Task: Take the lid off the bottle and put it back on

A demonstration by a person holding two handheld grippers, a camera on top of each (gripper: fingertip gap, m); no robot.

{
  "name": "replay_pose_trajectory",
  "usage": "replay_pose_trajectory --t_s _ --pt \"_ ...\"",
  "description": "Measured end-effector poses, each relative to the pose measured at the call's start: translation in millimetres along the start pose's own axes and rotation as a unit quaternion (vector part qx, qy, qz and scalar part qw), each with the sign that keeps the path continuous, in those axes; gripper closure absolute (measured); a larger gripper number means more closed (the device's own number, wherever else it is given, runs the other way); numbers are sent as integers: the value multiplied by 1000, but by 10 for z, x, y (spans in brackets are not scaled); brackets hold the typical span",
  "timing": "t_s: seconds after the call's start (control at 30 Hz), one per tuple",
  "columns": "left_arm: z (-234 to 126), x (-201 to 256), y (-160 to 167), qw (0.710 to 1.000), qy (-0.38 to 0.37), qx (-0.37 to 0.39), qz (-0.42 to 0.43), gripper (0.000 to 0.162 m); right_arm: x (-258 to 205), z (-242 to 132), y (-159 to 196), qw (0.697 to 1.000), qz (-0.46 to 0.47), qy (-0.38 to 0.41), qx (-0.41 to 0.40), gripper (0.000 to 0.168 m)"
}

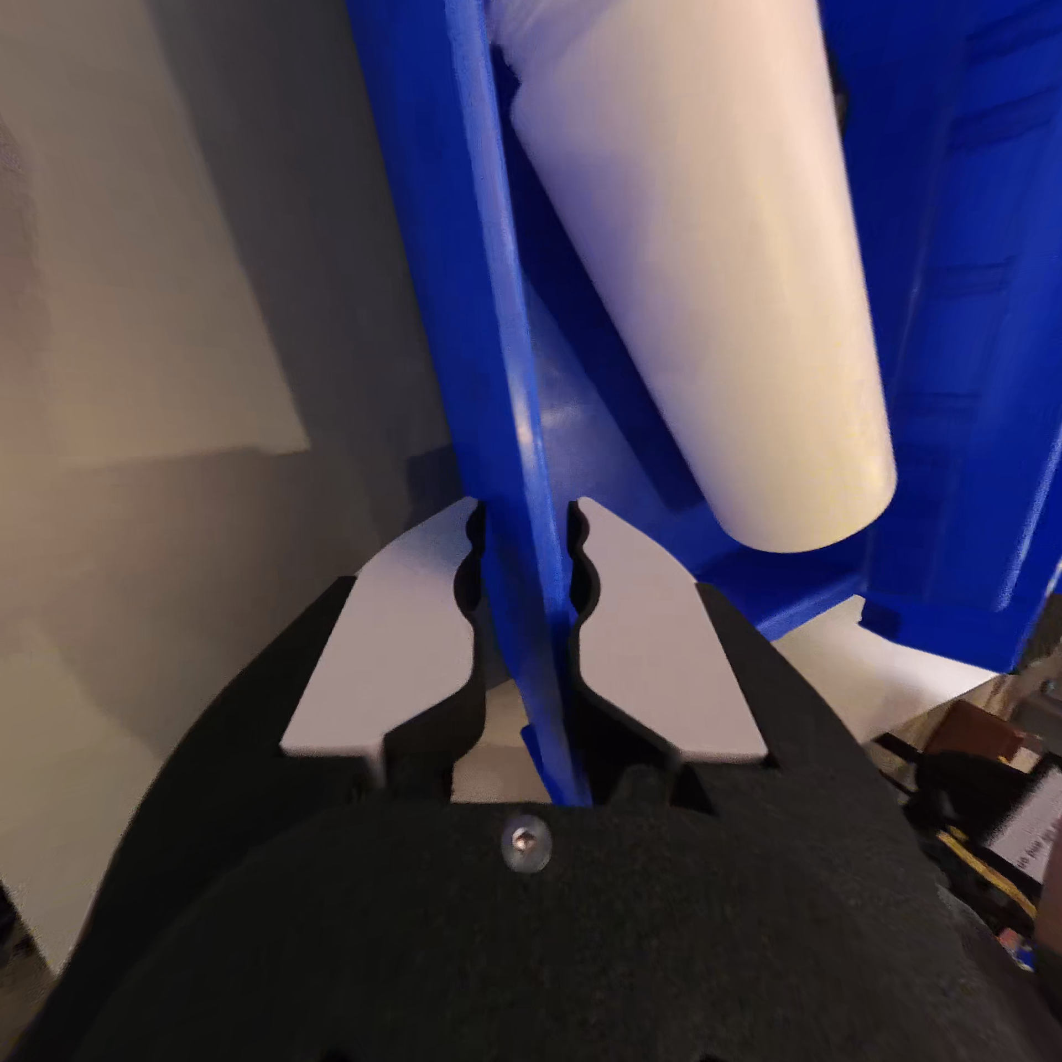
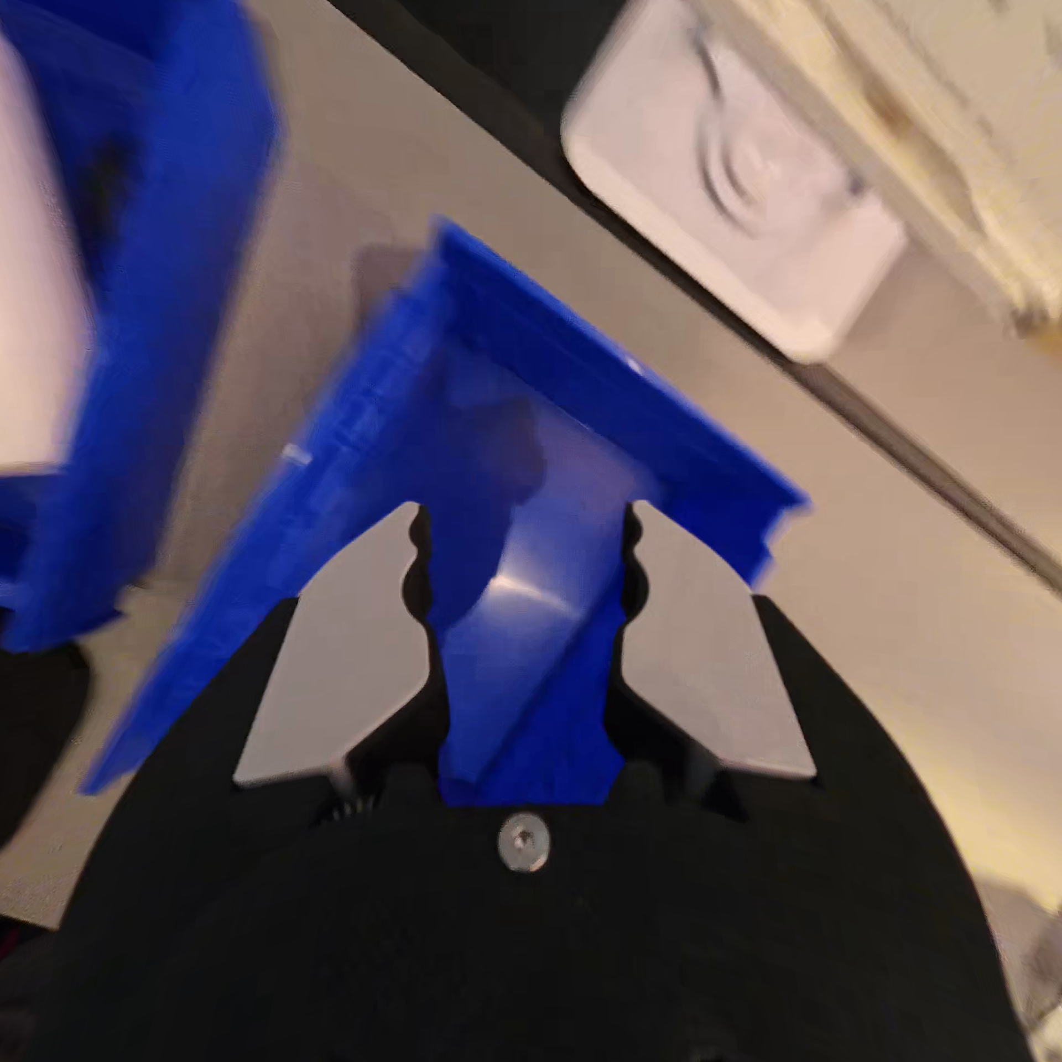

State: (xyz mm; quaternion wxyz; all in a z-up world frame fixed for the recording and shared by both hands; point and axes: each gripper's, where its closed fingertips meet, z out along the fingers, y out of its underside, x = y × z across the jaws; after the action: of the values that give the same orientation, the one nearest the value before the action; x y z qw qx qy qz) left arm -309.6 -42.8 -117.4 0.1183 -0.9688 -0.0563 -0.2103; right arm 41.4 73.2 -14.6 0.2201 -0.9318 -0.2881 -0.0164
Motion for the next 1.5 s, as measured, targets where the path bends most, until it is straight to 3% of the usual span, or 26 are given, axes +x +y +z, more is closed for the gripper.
replay_pose_trajectory --t_s 0.1,0.23,0.33,0.4,0.43,0.5,0.53,0.8,1.17,1.5 --pt "27 15 -27 999 -38 -11 28 141 512 190 703 995 73 13 -71 89" --pt "147 205 -84 993 -70 -37 84 146 632 474 1261 984 112 -27 -138 88" --pt "251 372 -131 985 -101 -59 124 149 578 594 1403 981 102 -47 -158 93" --pt "297 424 -175 981 -123 -63 139 153 583 667 1468 978 90 -57 -177 118" --pt "317 459 -188 979 -123 -64 148 153 576 694 1481 976 94 -73 -183 122" --pt "339 507 -192 979 -112 -63 158 154 517 702 1468 969 104 -132 -182 153" --pt "337 511 -188 979 -107 -63 159 153 565 704 1483 968 105 -136 -183 156" --pt "232 392 -25 983 -106 -84 127 154 1495 720 1834 964 157 -119 -178 161" --pt "232 391 -33 983 -115 -90 112 155 3108 587 2816 942 277 -79 -171 160" --pt "236 394 -43 984 -112 -88 106 155 3578 472 3279 952 232 -84 -178 158"
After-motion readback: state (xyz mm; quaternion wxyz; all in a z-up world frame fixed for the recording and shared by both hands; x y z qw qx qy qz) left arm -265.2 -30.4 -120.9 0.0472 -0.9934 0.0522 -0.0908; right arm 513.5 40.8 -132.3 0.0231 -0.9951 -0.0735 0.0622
